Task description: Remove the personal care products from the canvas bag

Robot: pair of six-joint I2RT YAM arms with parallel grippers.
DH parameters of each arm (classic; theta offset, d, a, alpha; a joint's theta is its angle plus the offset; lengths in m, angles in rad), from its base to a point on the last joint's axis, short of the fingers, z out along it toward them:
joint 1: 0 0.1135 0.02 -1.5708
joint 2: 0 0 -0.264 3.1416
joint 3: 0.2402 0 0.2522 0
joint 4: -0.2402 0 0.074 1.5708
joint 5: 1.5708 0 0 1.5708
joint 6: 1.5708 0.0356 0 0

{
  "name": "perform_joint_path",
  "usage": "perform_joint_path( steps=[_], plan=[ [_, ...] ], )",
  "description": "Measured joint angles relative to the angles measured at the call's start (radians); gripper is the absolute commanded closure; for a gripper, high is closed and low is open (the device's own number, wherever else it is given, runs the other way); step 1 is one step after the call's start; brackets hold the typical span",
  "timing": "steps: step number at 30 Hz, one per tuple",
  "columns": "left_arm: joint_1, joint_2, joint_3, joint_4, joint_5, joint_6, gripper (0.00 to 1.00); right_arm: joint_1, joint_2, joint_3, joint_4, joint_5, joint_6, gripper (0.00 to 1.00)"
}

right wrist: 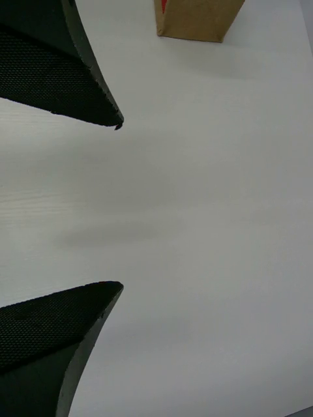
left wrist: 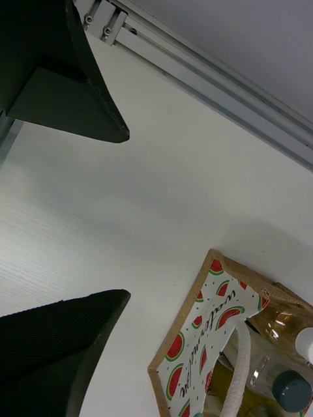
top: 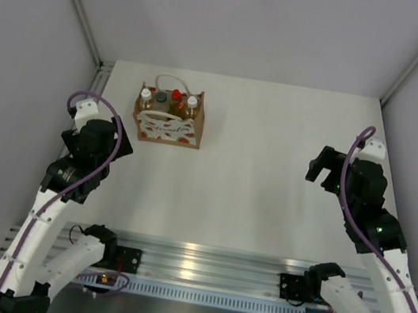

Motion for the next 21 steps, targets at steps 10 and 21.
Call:
perform_joint_path(
  steps=[10,21],
  plan=[
    [0.0,-0.017,0.0,0.0,0.0,-0.001,0.01,0.0,0.014,0.0,0.011,-0.05,0.027,0.01],
    [0.0,-0.053,0.0,0.0,-0.018,-0.012,0.01,0.19,0.37,0.073,0.211,-0.235,0.183,0.12]
  ],
)
